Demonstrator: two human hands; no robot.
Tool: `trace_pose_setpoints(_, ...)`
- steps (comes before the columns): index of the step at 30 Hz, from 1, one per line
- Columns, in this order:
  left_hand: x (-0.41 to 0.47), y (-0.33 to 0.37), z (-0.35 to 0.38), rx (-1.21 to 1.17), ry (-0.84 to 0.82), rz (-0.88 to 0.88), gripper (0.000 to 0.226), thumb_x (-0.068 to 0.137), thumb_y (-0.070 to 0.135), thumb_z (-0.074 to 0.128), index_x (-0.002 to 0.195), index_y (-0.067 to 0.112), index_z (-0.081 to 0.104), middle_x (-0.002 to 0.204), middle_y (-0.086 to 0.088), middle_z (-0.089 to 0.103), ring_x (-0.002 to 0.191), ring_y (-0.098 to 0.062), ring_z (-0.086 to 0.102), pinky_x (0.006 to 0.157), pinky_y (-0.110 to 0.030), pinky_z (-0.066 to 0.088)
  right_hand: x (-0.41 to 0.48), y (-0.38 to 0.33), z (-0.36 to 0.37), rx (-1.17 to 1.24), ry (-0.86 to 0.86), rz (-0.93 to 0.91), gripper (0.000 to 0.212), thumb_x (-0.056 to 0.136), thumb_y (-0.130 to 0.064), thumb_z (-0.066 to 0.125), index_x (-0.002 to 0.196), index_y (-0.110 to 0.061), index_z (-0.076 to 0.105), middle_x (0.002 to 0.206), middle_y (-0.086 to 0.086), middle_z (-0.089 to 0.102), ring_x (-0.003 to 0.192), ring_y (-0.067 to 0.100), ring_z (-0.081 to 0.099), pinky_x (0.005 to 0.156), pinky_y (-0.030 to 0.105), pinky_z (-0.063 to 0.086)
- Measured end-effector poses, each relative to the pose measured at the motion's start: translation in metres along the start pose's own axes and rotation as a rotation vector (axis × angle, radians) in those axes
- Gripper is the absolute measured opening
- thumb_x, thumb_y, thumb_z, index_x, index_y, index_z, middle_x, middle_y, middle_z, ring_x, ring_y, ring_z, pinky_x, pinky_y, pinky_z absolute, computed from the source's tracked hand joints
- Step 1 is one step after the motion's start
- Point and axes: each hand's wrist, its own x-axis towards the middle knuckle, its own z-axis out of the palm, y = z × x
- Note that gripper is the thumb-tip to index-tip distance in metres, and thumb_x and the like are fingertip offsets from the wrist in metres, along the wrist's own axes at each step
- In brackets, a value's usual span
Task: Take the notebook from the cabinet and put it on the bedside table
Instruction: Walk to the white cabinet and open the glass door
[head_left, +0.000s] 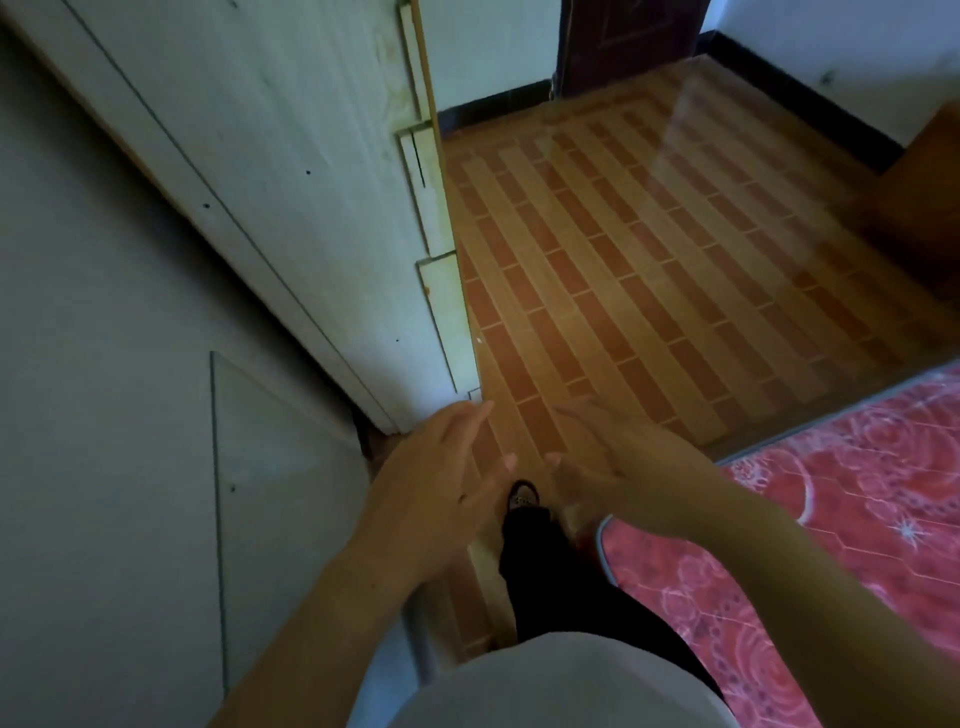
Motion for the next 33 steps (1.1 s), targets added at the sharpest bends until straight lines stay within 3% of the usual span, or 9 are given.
trace_pose_setpoints(2,0.046,0.0,-0.002,0.001,-0.021,0.025,0.072,0.078,0.071,0.019,0.138,0.033,0.028,0.145,0.01,0.034,0.132,-0.007,0.029,0.107,-0.037,0.033,0.03,0.023,-0.01,0.018,0.044,0.055,0.041,0.088,-0.04,0.053,0.125,-0.025,0.046,0.123,0.0,0.055,0.085,0.0,0.045,0.066,0.006,0.032)
trace_pose_setpoints(5,0.121,0.005,-0.006,-0.005,-0.071,0.077,0.07,0.079,0.07,0.02,0.138,0.034,0.026,0.146,0.01,0.033,0.132,-0.007,0.029,0.107,-0.039,0.032,0.073,0.059,-0.032,0.016,0.098,0.178,0.051,0.085,-0.049,0.051,0.131,-0.03,0.041,0.132,-0.004,0.049,0.102,0.004,0.048,0.077,0.017,0.038)
trace_pose_setpoints(7,0.174,0.012,-0.011,0.026,-0.099,0.121,0.064,0.084,0.065,0.026,0.139,0.033,0.024,0.147,0.01,0.031,0.133,-0.007,0.026,0.108,-0.036,0.028,0.102,0.08,-0.057,0.012,0.097,0.213,0.056,0.084,-0.054,0.046,0.133,-0.03,0.038,0.135,-0.004,0.046,0.096,0.002,0.046,0.076,0.013,0.036)
trace_pose_setpoints(10,0.246,0.028,-0.025,0.061,-0.137,0.186,0.059,0.088,0.058,0.031,0.14,0.031,0.024,0.148,0.009,0.029,0.134,-0.008,0.024,0.108,-0.036,0.027,0.142,0.106,-0.099,0.004,0.1,0.25,0.067,0.08,-0.065,0.034,0.135,-0.027,0.034,0.139,-0.003,0.042,0.091,0.008,0.05,0.081,0.027,0.042)
trace_pose_setpoints(12,0.291,0.041,-0.035,0.068,-0.155,0.229,0.059,0.089,0.056,0.032,0.141,0.029,0.025,0.148,0.007,0.03,0.134,-0.01,0.025,0.108,-0.041,0.03,0.166,0.121,-0.125,-0.034,0.105,0.271,0.062,0.083,-0.061,0.038,0.135,-0.028,0.033,0.14,-0.003,0.041,0.104,0.014,0.053,0.084,0.032,0.046)
trace_pose_setpoints(16,0.359,0.063,-0.037,0.063,-0.177,0.308,0.059,0.089,0.055,0.032,0.141,0.028,0.025,0.149,0.007,0.028,0.135,-0.009,0.023,0.108,-0.037,0.027,0.195,0.149,-0.161,-0.032,0.174,0.351,0.059,0.084,-0.059,0.04,0.136,-0.032,0.031,0.143,-0.006,0.038,0.12,0.016,0.046,0.089,0.032,0.043)
trace_pose_setpoints(21,0.436,0.086,-0.025,0.066,-0.275,0.401,0.06,0.088,0.059,0.03,0.141,0.032,0.021,0.149,0.01,0.026,0.134,-0.008,0.023,0.108,-0.036,0.028,0.215,0.18,-0.19,0.007,0.243,0.392,0.064,0.082,-0.064,0.034,0.136,-0.031,0.031,0.142,-0.005,0.04,0.119,0.015,0.047,0.088,0.028,0.042)
trace_pose_setpoints(26,0.527,0.108,-0.012,0.024,-0.304,0.493,0.062,0.086,0.061,0.028,0.14,0.033,0.022,0.149,0.011,0.026,0.134,-0.006,0.023,0.102,-0.027,0.022,0.248,0.227,-0.228,0.03,0.26,0.538,0.06,0.085,-0.058,0.041,0.137,-0.03,0.031,0.142,-0.005,0.038,0.118,0.017,0.048,0.092,0.04,0.047)
trace_pose_setpoints(33,0.686,0.143,-0.013,0.045,-0.314,0.588,0.058,0.088,0.058,0.03,0.14,0.034,0.021,0.148,0.011,0.025,0.131,-0.009,0.027,0.094,-0.025,0.022,0.343,0.303,-0.307,-0.039,0.344,0.665,0.06,0.084,-0.06,0.039,0.137,-0.033,0.029,0.145,-0.008,0.033,0.123,0.017,0.043,0.091,0.03,0.04)
